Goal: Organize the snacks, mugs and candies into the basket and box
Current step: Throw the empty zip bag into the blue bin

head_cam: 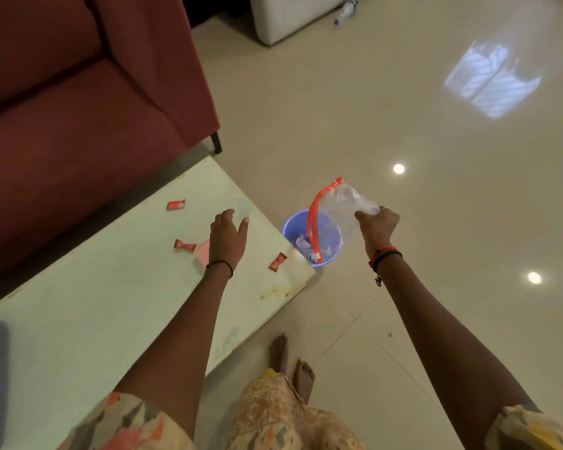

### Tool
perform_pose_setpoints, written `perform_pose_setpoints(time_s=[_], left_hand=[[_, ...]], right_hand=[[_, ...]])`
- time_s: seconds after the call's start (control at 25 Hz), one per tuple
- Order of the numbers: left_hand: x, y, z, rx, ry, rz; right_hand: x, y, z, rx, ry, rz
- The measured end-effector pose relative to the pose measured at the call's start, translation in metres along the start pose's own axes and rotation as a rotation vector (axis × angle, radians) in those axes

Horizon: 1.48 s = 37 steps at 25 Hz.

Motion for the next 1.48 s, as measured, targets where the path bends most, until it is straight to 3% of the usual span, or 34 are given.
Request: perform_pose_setpoints(time_s=[0.16, 0.4, 0.76, 0.88, 1.04, 1.24, 1.48], left_hand=[[-0.026, 0.077, -0.042, 0.069, 0.112, 0.0], [-0.023, 0.181, -0.102, 0.121, 0.32, -0.073], [0.012, 0.269, -0.152, 0.146, 0.433, -0.162], [0.024, 0.285, -0.156, 0.153, 0.448, -0.174], [0.031, 0.294, -0.159, 0.159, 0.457, -0.182], [0.025, 0.284, -0.161, 0.146, 0.463, -0.168], [0.004, 0.237, -0.138, 0.141, 0.391, -0.14]], right_hand=[[-0.034, 0.038, -0.039, -0.106, -0.179, 0.348], [-0.096, 0.141, -0.068, -0.044, -0.4, 0.43], [-0.158, 0.251, -0.087, 0.078, -0.997, 0.788], [-0.194, 0.286, -0.095, 0.271, -0.905, 0.876], [-0.254, 0.318, -0.093, 0.657, -0.853, 1.114], [-0.234, 0.304, -0.113, 0.503, -0.644, 0.881], [-0.155, 0.268, -0.098, 0.463, -0.487, 0.585]])
Point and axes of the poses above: each hand's wrist, its own z-axis away from the middle knuckle, its own y-axis out of the palm, x = y × z, the point moved 6 cm from there along -z, towards the middle knuckle, and after that the axes turned 15 degrees about -x, right-handed, at the moved point
